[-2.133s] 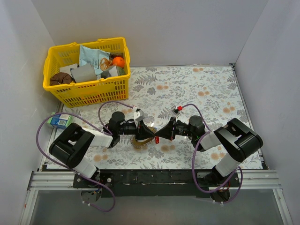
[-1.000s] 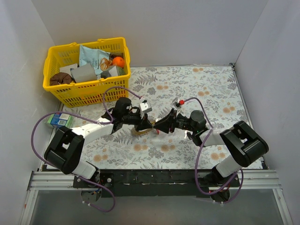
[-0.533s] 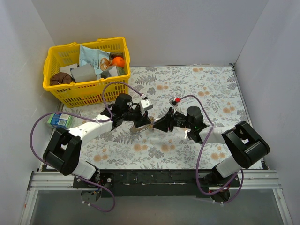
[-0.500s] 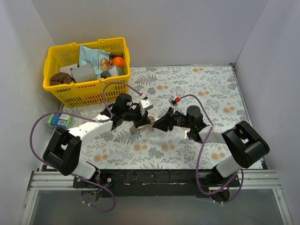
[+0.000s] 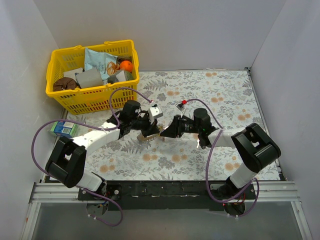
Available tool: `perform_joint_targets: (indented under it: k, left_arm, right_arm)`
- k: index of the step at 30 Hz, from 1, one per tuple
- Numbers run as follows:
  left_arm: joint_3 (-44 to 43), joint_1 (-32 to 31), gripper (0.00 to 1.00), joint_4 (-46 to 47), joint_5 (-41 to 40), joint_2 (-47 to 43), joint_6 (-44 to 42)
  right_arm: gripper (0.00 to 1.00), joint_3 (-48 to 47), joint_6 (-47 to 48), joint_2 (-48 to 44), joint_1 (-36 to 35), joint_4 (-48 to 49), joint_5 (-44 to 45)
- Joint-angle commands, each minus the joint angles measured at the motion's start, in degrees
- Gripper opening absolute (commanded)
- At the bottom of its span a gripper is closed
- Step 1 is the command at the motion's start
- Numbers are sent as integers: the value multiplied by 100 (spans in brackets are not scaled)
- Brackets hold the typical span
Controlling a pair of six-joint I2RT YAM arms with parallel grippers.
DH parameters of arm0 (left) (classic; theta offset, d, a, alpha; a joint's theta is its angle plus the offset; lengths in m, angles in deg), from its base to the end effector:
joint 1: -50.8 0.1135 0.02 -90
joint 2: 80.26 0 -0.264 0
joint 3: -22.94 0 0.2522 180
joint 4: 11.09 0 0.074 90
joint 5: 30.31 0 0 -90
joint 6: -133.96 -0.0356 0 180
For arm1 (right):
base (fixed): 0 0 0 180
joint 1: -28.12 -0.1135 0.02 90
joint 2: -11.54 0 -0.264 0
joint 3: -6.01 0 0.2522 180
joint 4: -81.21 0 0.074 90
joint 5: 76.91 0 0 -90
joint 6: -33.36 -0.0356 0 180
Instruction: Put the keys on the keyring
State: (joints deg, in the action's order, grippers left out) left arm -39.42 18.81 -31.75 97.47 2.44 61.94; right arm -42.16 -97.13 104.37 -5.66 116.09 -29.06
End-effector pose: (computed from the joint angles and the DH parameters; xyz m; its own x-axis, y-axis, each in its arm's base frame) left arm 0.2429 -0.1774 0.2207 -0.7796 0.1993 -0.5938 0.5995 0.5119 -0.6153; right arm 0.2455 0.1930 0.1829 -0.7319 0.0895 -0.6754 -0.6399 0.2503 0.7266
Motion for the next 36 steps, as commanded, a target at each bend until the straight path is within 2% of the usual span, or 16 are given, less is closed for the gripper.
perform_joint_targets:
  k: [1, 7, 23, 27, 36]
  left_arm:
    - [-167, 26, 0, 100, -43, -315, 21]
    - [-97, 17, 0, 294, -78, -298, 223]
    - [-88, 26, 0, 452, -95, -272, 320]
    - [-80, 26, 0, 496, -51, -263, 356]
    - [-62, 17, 0, 540, 27, -254, 373]
  right_arm:
    - [40, -154, -205, -239, -15, -293, 84]
    - [40, -66, -178, -600, -15, -715, 479]
    - [41, 224, -873, -556, -15, -690, 831]
    - [41, 242, -1057, -416, -15, -496, 787]
    - [35, 400, -1716, 32, -15, 602, 603]
